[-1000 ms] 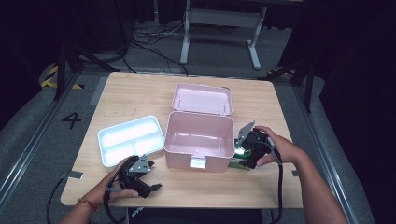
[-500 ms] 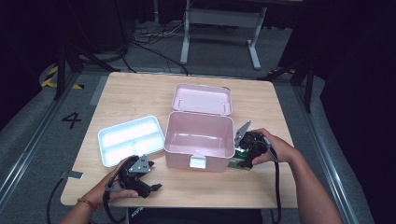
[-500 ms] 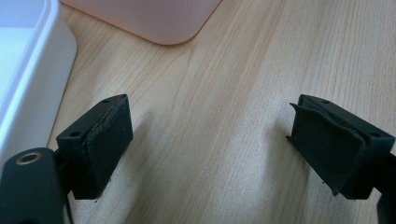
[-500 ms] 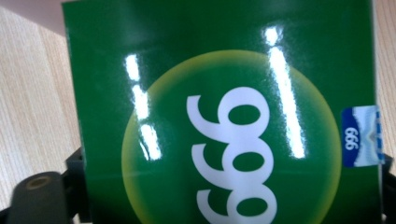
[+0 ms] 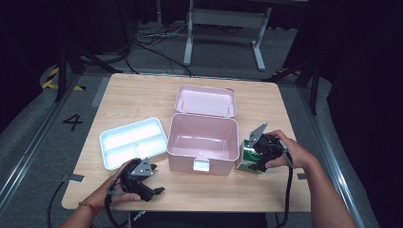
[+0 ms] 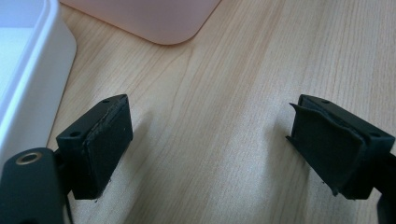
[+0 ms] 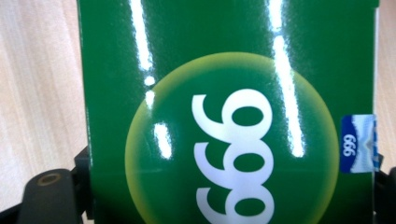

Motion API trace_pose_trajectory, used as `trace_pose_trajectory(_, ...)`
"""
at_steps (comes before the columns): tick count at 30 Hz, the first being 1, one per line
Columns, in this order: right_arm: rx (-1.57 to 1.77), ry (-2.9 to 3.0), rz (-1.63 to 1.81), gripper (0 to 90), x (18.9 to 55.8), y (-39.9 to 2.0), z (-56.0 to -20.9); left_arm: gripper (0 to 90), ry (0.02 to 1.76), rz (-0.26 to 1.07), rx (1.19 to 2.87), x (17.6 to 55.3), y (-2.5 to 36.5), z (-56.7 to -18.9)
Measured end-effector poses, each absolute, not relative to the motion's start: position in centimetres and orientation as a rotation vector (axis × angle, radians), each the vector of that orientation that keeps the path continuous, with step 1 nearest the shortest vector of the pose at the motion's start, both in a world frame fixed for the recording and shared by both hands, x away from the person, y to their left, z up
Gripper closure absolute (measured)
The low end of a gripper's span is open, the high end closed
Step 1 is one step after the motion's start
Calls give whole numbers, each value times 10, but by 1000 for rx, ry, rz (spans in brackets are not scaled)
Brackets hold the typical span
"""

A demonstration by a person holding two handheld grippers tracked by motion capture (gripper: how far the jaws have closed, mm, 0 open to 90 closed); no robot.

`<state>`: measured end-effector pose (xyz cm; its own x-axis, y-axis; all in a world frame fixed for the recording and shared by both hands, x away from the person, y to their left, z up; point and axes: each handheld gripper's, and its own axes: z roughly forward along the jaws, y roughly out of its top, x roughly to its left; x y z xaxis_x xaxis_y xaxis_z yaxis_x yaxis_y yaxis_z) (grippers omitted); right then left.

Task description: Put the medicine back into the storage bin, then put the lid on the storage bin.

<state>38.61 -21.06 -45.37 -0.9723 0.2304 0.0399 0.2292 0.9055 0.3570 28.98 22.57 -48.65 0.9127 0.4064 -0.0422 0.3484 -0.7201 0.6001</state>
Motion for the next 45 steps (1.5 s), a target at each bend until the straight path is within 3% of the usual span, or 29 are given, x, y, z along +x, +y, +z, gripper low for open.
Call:
trace_pose_trajectory(23, 330, 2921, 671, 172, 375, -237, -372, 132, 534, 120, 2442, 290, 226, -487)
trace_pose_trajectory(45, 236, 2812, 738, 172, 390, -203, -298, 134, 538, 121, 2439, 290, 226, -487)
